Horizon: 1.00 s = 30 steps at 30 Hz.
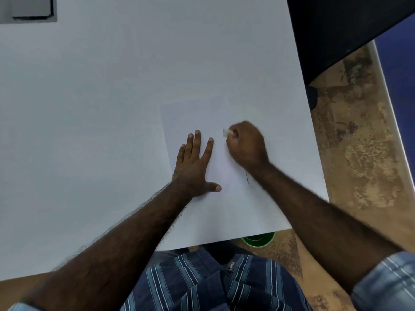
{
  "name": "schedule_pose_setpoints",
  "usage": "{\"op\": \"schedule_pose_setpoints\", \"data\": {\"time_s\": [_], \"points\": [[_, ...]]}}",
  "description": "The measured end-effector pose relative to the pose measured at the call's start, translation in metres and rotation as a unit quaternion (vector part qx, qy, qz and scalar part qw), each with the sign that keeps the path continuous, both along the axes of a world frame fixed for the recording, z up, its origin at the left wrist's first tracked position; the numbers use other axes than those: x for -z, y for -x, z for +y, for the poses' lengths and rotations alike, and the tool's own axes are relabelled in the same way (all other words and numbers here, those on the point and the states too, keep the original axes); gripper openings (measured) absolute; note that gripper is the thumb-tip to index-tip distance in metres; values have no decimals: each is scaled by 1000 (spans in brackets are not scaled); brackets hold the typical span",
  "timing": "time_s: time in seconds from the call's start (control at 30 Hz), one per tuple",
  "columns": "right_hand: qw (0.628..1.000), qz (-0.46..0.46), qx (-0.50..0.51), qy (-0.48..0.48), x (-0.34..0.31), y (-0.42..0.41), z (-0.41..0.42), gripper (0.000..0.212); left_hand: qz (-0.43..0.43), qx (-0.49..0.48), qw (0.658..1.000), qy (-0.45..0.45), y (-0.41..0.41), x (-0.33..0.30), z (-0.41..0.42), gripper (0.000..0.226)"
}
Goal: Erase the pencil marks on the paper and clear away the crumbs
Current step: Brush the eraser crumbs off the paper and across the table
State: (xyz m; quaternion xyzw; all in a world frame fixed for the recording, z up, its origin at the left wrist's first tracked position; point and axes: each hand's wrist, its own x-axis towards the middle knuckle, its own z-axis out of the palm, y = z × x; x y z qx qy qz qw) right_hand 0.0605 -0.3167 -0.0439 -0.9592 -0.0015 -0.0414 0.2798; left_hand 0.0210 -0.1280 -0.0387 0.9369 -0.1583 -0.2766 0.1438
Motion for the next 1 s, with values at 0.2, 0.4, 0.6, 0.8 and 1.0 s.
{"op": "schedule_pose_setpoints", "data": {"time_s": [0.2,0.4,0.6,0.8,1.0], "points": [[999,3,35,-14,0,-1,3,6,0,-1,1000,0,-1,0,1,144],[998,26,-53,-11,-1,61,14,4,2,4,1000,-2,-1,1,-1,145],[999,2,53,-2,-1,-44,1,9,12,3,1000,-3,-2,-1,-1,144],[1000,20,2,-20,-3,21,14,7,2,-3,1000,-6,-2,3,1,147],[998,10,-52,16,-1,39,12,5,4,-2,1000,-9,-2,3,0,148]]}}
